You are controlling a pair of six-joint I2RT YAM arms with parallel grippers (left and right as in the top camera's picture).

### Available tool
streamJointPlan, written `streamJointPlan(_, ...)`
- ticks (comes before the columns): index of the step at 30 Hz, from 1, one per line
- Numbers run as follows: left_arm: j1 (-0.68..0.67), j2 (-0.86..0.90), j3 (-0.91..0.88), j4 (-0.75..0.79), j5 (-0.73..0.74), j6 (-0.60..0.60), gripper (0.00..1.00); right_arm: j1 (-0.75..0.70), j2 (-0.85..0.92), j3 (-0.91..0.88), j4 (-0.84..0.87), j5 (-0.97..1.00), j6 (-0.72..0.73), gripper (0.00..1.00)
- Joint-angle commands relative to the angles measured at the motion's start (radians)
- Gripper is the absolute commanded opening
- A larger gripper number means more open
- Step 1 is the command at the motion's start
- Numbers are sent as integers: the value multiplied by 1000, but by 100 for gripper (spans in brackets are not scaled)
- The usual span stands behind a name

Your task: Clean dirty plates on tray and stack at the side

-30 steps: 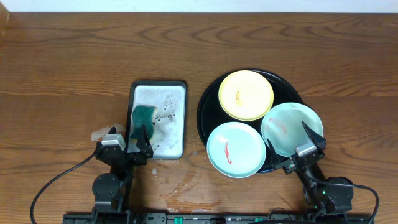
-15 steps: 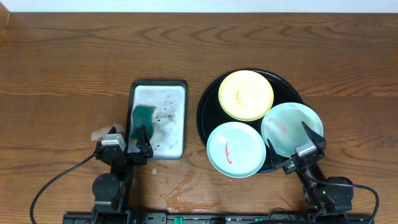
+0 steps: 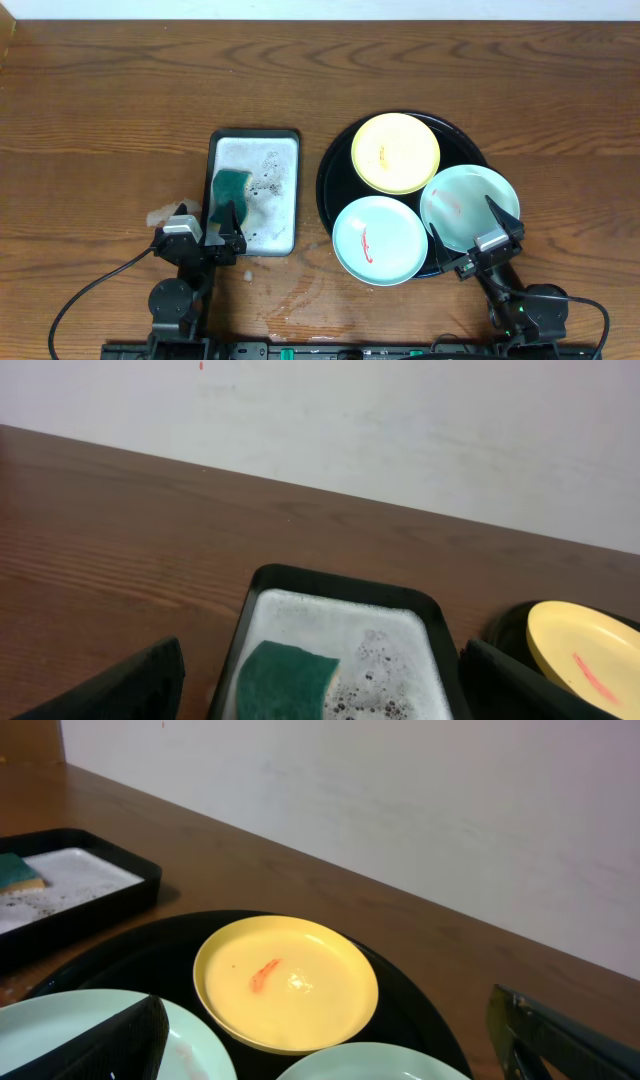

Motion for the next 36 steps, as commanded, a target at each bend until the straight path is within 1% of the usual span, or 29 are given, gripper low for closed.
streamJointPlan(1,4,-6,-13,-43,-10,13,88,8,-5,-2,-5,-5,5,99)
streamJointPlan(16,4,-6,-13,-34,-8,13,88,8,-5,-2,-5,-5,5,99)
streamJointPlan(18,4,-6,-13,-36,19,10,88,8,-5,-2,-5,-6,5,99)
streamJointPlan(19,4,-4,-12,-34,76,-19,88,8,-5,-2,-5,-19,13,99)
streamJointPlan(21,4,-3,-12,-13,85,-45,88,8,-5,-2,-5,-21,56,99)
streamJointPlan(23,4,-3,-12,8,95,-107,88,8,-5,-2,34,-32,97,99)
streamJointPlan(25,4,-3,2,38,139,-135,88,8,-5,0,83,-44,136,99)
streamJointPlan(27,4,2,44,46,164,-139,88,8,-5,24,107,-53,182,99)
streamJointPlan(29,4,23,110,27,163,-153,88,8,0,69,92,-53,208,99)
streamJointPlan(33,4,179,348,-108,163,-153,88,8,88,274,-99,-41,211,99)
streamJointPlan(36,4,357,554,-287,164,-153,88,7,221,438,-253,-41,203,99)
